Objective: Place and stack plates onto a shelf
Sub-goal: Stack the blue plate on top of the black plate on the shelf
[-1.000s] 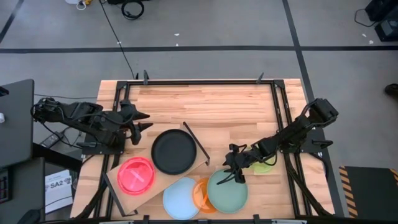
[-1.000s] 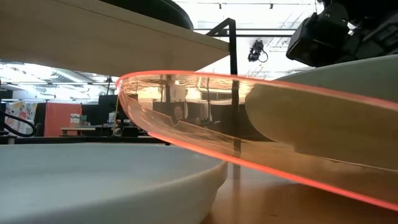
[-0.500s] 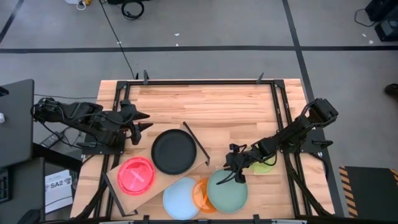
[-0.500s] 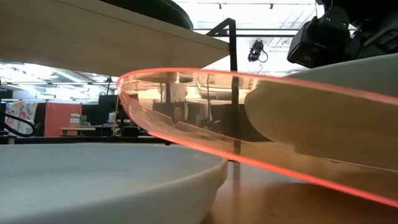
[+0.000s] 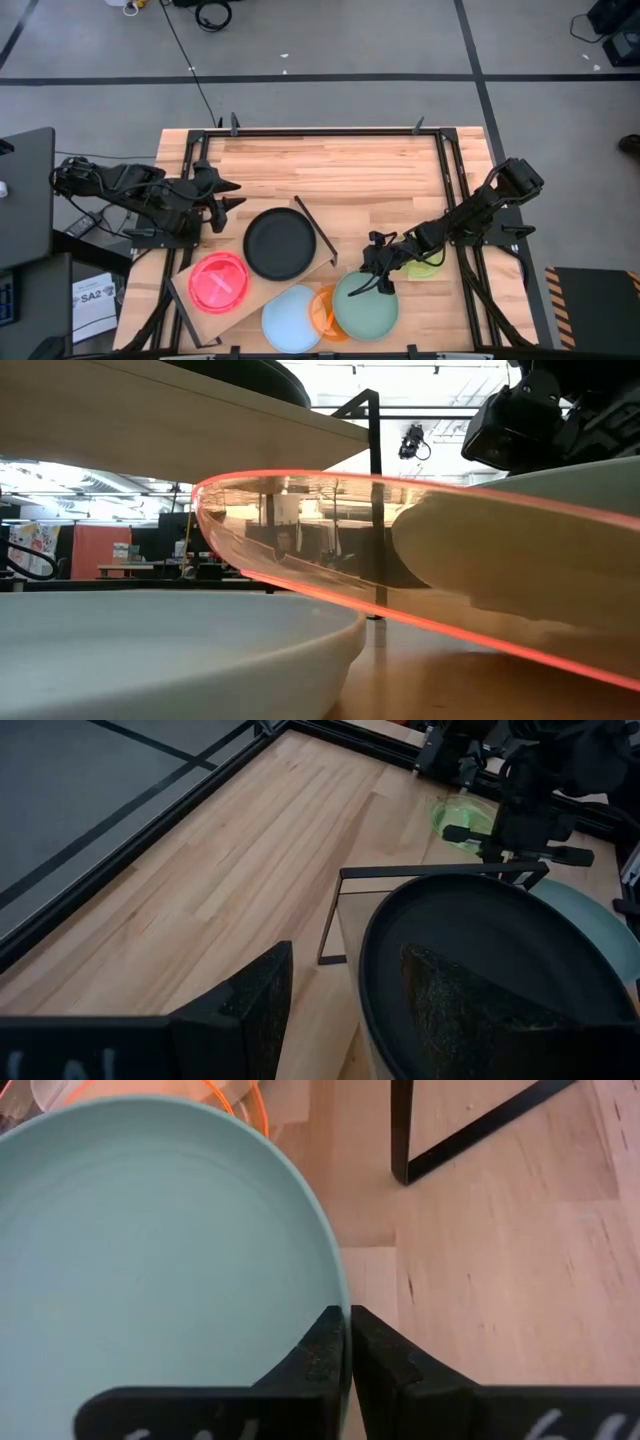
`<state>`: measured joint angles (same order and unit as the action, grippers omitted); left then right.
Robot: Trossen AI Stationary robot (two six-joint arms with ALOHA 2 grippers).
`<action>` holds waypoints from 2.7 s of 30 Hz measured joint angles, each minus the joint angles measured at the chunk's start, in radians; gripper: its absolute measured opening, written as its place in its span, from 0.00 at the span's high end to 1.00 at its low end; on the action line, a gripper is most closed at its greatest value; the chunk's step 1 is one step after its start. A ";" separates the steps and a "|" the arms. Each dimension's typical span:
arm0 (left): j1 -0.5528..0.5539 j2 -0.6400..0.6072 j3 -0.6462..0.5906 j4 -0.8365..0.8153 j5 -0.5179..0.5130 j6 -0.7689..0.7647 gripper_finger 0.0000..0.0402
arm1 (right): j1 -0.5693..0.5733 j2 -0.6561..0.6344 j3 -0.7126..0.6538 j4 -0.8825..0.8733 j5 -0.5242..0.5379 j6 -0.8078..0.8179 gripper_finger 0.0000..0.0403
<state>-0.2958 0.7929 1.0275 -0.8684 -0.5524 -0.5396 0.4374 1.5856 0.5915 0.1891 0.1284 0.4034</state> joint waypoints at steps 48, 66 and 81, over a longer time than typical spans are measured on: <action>0.000 0.000 0.000 0.000 0.000 0.001 0.52 | -0.141 -0.502 0.000 -0.122 -0.103 -0.033 0.95; 0.000 0.000 0.000 0.000 0.000 0.002 0.52 | -0.358 -0.394 0.441 -0.376 -0.077 -0.298 0.95; 0.000 0.000 0.000 -0.001 0.000 0.003 0.52 | -0.493 0.019 0.854 -0.389 -0.156 -0.318 0.95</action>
<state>-0.2955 0.7925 1.0275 -0.8696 -0.5526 -0.5369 -0.0552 1.6043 1.4450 -0.2000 -0.0277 0.0853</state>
